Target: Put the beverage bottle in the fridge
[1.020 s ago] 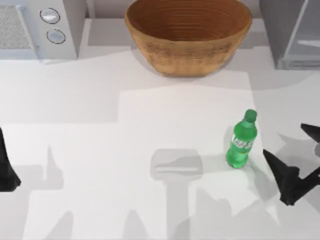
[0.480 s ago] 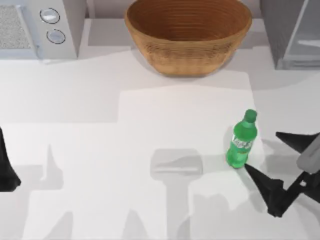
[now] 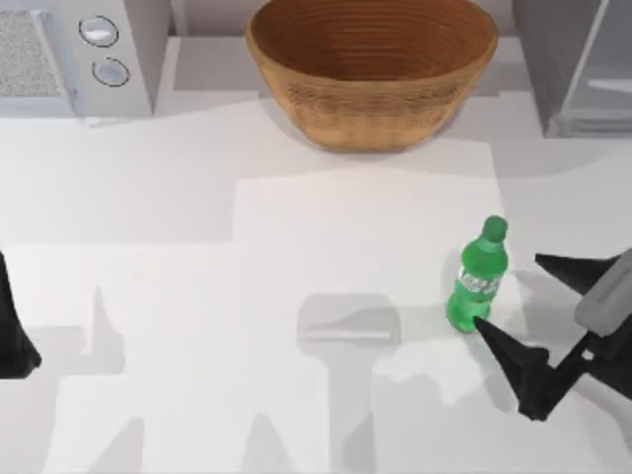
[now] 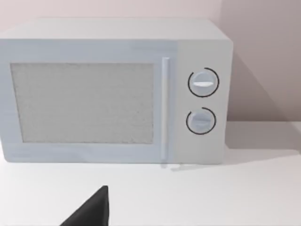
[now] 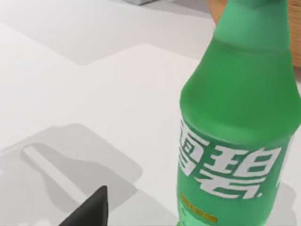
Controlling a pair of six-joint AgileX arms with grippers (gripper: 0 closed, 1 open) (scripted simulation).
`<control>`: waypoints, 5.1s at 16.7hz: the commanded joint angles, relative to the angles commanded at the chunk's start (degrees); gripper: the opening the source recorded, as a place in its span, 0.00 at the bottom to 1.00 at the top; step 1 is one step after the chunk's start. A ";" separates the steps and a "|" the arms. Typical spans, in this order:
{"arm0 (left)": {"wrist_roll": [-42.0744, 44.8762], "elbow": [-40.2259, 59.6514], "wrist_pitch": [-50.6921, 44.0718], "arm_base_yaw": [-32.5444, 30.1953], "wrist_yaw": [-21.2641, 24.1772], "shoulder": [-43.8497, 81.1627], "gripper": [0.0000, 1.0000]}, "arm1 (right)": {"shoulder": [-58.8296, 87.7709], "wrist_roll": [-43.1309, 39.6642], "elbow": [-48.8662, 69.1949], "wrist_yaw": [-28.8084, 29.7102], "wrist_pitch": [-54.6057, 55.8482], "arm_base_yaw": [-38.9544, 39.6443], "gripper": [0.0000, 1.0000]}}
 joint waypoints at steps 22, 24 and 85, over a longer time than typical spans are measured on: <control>0.00 0.00 0.00 0.00 0.00 0.00 1.00 | 6.30 1.62 10.12 6.63 -3.15 6.75 0.18; 0.00 0.00 0.00 0.00 0.00 0.00 1.00 | 6.30 1.62 10.12 6.63 -3.15 6.75 0.03; 0.00 0.00 0.00 0.00 0.00 0.00 1.00 | -110.39 5.94 -6.77 29.79 -90.83 -12.84 0.01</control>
